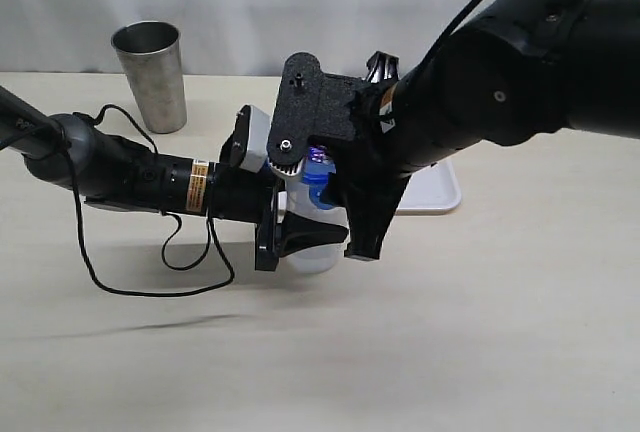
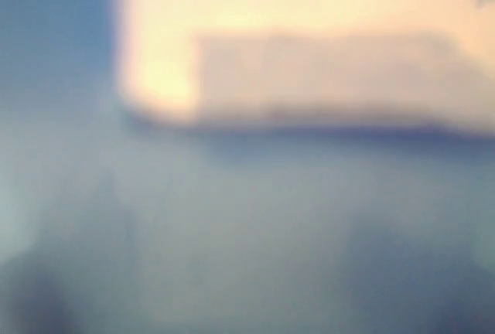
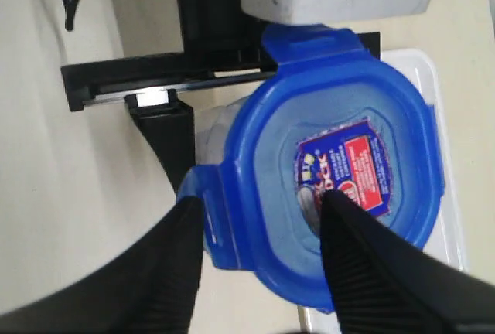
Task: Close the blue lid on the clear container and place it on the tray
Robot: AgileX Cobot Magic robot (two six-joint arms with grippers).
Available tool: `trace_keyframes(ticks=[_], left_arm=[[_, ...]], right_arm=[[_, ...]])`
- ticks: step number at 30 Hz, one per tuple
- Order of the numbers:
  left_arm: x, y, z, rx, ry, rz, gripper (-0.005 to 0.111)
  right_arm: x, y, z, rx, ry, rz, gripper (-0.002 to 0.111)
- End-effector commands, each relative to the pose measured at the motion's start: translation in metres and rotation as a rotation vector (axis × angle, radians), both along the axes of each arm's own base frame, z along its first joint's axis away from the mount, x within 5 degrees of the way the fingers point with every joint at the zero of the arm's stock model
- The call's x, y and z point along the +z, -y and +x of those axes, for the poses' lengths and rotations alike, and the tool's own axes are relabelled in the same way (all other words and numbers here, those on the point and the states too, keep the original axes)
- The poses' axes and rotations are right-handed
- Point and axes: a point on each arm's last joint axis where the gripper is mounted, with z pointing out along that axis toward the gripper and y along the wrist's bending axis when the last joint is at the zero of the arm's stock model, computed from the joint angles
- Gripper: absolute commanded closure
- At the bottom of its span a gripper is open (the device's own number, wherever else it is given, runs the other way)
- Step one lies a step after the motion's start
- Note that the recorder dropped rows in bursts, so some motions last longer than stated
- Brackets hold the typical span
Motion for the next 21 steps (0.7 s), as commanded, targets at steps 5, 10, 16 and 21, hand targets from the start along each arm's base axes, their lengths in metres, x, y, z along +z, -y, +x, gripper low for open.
trace_keyframes(ticks=[5,10,16,21], left_arm=[[0.003,0.002,0.0,-0.007,0.02,0.008,0.107],[0.003,0.002,0.0,-0.011,0.02,0.006,0.107],[0.004,0.003,-0.002,-0.026,0.017,-0.004,0.107],[0.005,0.003,-0.003,-0.041,0.017,-0.01,0.107]], right_arm=[[-0.022,-0.001,0.008,-0.021,-0.002,-0.103,0.063],[-0.033,-0.013,0.003,0.061,0.003,-0.157,0.063],[-0.052,-0.018,0.008,0.092,0.013,-0.236,0.066],[-0.062,-0.019,0.012,0.085,0.017,-0.258,0.067]])
